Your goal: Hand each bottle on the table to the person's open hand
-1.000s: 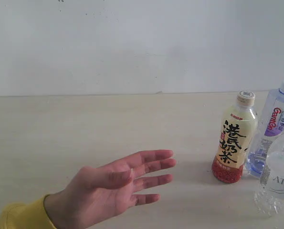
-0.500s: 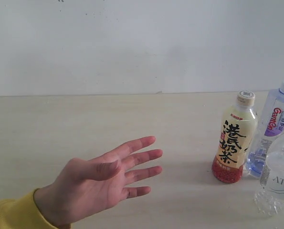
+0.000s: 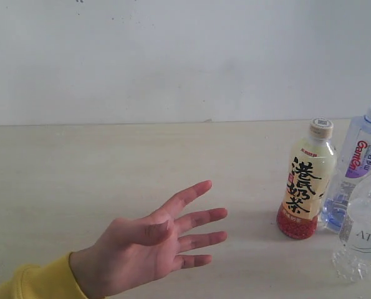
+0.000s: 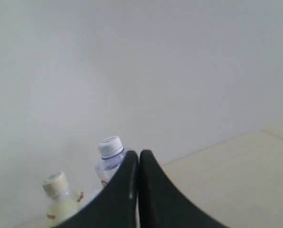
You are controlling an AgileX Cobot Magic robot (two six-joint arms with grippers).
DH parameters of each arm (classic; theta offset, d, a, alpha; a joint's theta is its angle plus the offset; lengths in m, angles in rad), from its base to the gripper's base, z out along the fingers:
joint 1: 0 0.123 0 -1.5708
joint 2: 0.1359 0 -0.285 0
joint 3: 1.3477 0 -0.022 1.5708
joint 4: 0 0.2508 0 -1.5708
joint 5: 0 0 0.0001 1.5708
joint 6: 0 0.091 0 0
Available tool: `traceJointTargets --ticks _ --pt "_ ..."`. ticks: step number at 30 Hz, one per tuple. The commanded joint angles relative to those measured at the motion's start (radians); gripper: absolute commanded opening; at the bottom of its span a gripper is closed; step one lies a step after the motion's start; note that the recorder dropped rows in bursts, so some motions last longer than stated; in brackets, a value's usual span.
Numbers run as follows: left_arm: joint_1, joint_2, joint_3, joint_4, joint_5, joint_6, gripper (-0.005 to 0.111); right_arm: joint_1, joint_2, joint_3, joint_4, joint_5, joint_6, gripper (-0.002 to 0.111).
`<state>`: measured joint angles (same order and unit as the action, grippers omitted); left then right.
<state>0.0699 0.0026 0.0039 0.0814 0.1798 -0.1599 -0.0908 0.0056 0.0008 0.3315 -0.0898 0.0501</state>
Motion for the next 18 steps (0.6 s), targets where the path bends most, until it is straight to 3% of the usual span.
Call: traceJointTargets --ticks 1,5,9,13,15,18 --pt "0.003 -0.003 -0.004 0.004 -0.001 -0.001 0.004 -0.006 -0.006 -0.001 0.048 -0.017 0.096 0.0" --pt "0.003 -0.003 -0.004 0.004 -0.001 -0.001 0.004 0.004 -0.006 -0.009 0.041 0.028 0.118 0.0" --pt "0.003 -0.003 -0.004 0.004 -0.001 -0.001 0.004 0.025 -0.004 -0.181 -0.055 0.144 -0.041 0.0" --pt "0.003 -0.003 -0.004 0.004 -0.001 -0.001 0.004 0.027 0.14 -0.361 -0.107 0.296 -0.212 0.001" --pt "0.003 -0.003 -0.004 0.004 -0.001 -0.001 0.004 0.033 0.229 -0.429 -0.105 0.411 -0.284 0.012" --pt "0.003 -0.003 -0.004 0.004 -0.001 -0.001 0.004 0.032 0.359 -0.472 -0.05 0.467 -0.296 0.046"
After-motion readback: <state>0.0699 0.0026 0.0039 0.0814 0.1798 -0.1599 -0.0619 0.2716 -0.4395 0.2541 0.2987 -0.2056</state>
